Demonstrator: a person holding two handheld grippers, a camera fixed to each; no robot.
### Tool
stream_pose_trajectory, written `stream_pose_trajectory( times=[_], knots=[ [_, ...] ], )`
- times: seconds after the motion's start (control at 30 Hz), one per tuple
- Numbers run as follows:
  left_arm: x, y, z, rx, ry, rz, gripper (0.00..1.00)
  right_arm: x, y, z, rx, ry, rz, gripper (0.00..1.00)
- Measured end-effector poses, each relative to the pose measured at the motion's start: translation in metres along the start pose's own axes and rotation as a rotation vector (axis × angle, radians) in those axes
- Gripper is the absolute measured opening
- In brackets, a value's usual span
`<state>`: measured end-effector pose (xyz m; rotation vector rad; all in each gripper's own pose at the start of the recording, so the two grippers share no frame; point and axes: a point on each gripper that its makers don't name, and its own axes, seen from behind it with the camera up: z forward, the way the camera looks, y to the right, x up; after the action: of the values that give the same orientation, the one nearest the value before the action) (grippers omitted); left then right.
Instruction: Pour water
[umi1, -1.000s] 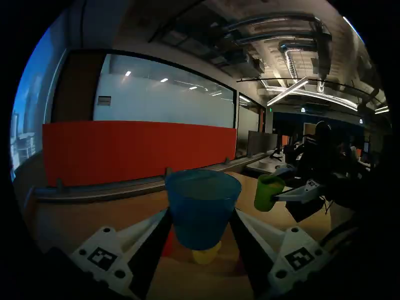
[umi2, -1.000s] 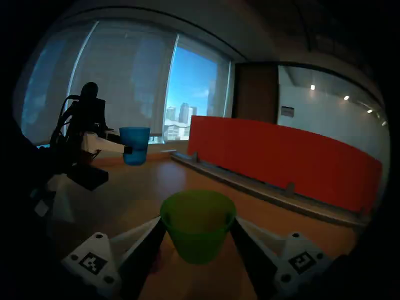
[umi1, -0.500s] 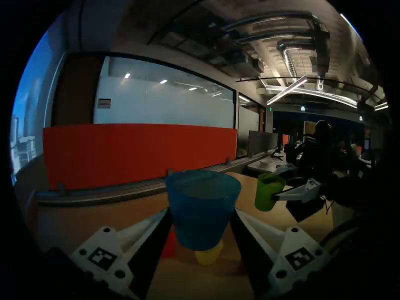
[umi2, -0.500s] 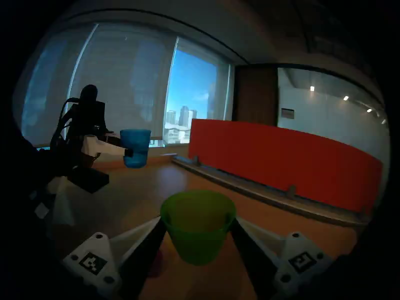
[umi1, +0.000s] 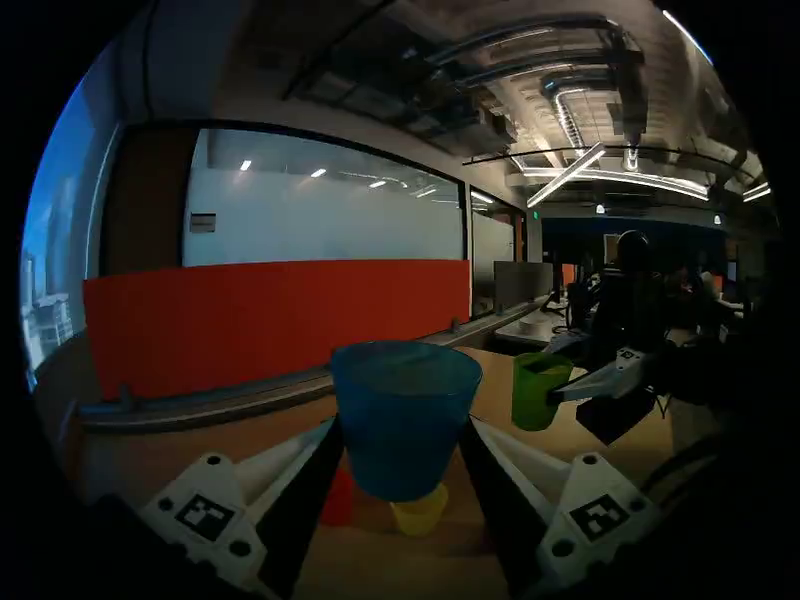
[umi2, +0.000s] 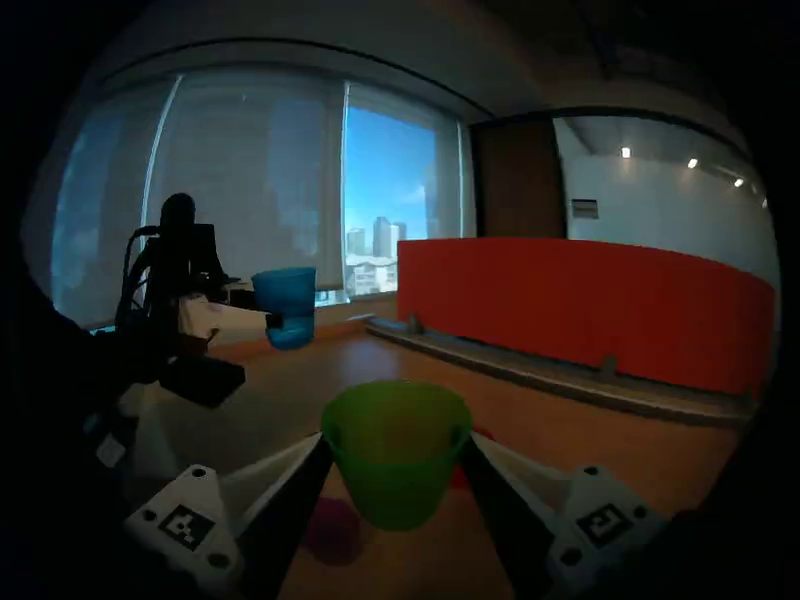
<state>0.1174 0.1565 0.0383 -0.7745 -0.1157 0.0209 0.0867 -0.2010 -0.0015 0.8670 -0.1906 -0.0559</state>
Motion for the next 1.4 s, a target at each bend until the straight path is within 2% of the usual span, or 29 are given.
stream_pose_trajectory(
  times=[0.2,0.6,0.9,1.4],
  knots=[
    [0.006,0.003,0.0,-0.002,0.01,0.032,0.79,0.004,-0.005,0.0,0.021,0.008,0.021,0.9],
    [0.018,0.007,-0.002,-0.001,0.024,0.092,0.79,0.004,-0.026,0.006,0.068,-0.01,-0.021,0.89],
    [0.025,0.012,-0.002,0.006,0.029,0.169,0.78,0.002,-0.04,0.016,0.1,-0.015,-0.044,0.89],
    [0.041,0.018,0.0,0.032,0.042,0.328,0.78,-0.003,-0.067,0.027,0.163,-0.028,-0.071,0.89]
  ],
)
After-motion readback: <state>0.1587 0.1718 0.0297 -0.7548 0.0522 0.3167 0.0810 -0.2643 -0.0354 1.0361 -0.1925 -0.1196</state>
